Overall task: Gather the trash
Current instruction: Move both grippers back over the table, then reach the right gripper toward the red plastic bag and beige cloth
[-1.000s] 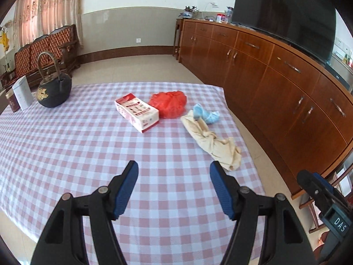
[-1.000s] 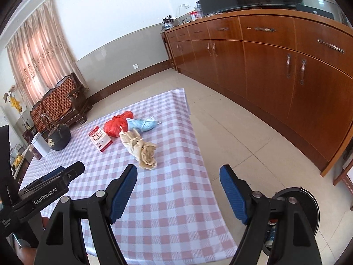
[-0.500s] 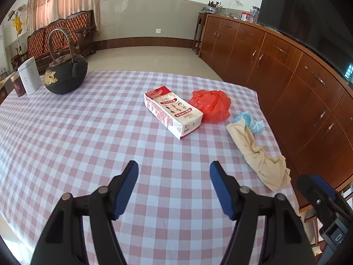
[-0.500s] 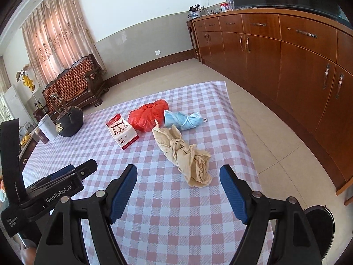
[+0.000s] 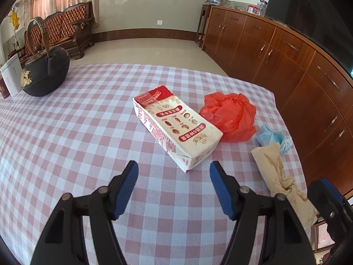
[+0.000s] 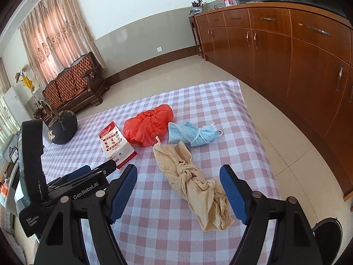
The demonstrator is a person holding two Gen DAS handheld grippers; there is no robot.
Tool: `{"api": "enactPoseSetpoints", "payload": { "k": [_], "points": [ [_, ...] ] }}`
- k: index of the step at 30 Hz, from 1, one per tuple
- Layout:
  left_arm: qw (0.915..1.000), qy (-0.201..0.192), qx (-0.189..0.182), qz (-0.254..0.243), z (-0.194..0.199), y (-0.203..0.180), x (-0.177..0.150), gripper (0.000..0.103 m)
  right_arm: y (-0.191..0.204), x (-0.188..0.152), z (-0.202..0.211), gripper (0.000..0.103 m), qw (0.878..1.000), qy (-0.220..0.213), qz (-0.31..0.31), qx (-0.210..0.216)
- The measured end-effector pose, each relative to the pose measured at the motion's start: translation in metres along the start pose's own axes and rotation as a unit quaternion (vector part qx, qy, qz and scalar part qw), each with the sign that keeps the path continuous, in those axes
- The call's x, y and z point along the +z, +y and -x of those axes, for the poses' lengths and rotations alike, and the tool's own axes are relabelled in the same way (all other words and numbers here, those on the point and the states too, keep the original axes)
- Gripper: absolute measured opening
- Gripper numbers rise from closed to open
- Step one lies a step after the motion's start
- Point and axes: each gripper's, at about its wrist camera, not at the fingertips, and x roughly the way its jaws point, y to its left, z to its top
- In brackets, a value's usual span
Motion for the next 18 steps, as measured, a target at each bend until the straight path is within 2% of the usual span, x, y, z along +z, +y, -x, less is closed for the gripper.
{"api": "enactPoseSetpoints", "payload": {
  "k": [6,18],
  "points": [
    [0.9998,0.011,0.012,0.012,-0.011,0.013,0.002,0.069,0.004,0.004,-0.016,0.079,1.0,0.006,0.001,0.002],
    [0.9969,0.0,0.05,0.061,0.001,0.069,0.002,0.069,0.033,0.008,-0.027,0.079,1.0,0.006,0.023,0.015]
  ]
}}
